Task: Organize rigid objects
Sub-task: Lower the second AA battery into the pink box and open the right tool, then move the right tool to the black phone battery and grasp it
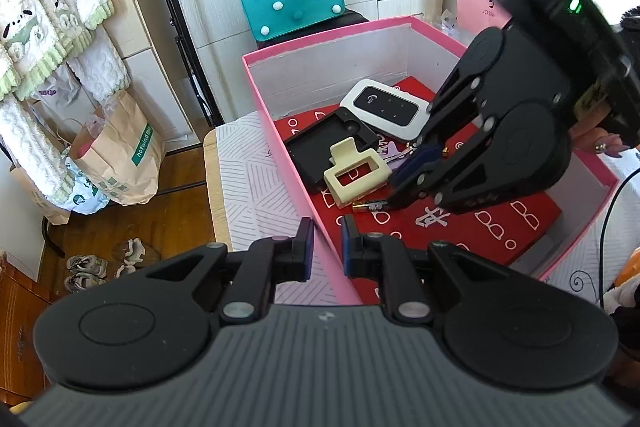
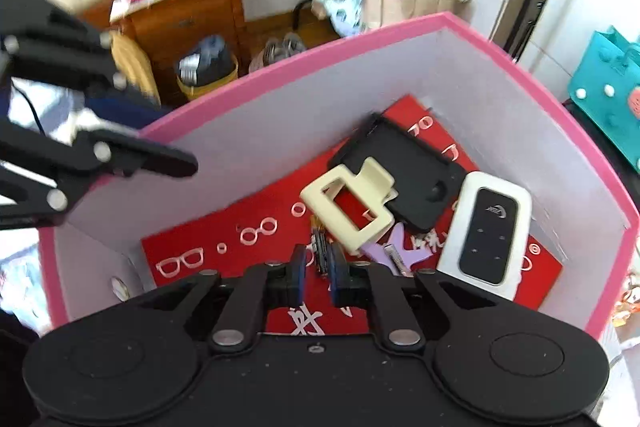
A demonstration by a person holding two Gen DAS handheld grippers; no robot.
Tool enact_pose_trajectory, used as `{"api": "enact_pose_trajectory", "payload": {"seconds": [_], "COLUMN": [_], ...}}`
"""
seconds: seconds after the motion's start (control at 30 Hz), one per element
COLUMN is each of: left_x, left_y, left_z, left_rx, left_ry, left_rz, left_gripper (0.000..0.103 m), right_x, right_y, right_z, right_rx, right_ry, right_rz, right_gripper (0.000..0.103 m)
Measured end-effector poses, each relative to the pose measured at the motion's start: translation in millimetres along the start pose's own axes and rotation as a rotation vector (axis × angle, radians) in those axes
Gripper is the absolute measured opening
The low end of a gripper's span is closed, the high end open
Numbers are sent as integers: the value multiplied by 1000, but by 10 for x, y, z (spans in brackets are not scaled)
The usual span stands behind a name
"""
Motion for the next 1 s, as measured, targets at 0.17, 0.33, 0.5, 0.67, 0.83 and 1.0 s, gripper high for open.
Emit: {"api": "enact_pose_trajectory", "payload": {"seconds": [0.17, 0.33, 0.5, 0.67, 0.83, 1.0], "left_x": [-2, -6, 1, 1, 8, 0], "left_y": [-8, -15, -12, -11, 5, 8], "left_z": [5, 6, -12, -18, -4, -11], "left_rx": [7, 6, -6, -12, -17, -24], "left_ry": [12, 23, 26, 31, 35, 34], "left_rz": [1, 1, 1, 1, 1, 3], "left_gripper": [13, 13, 13, 13, 13, 13], "right_x": [130, 475, 944, 1437, 1719, 1735], "right_y": [474, 1062, 1462, 1508, 1276, 1018], "right_z": [-206, -559, -902, -1171, -1322, -1503], "right_rx": [-12, -14, 94, 190, 217, 223], "right_ry": [-103, -282, -413, -522, -566, -558], "right_rz": [-141, -316, -412, -403, -361, -338], "right_gripper": [28, 32, 35, 37, 39, 41]}}
Point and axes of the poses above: each gripper's, at about its wrist camera, not at the fingertips, and y roughly against the way its jaws point, z to its left, x to its underside, the point moved 5 cm from there along -y, roughly the way its jaws point
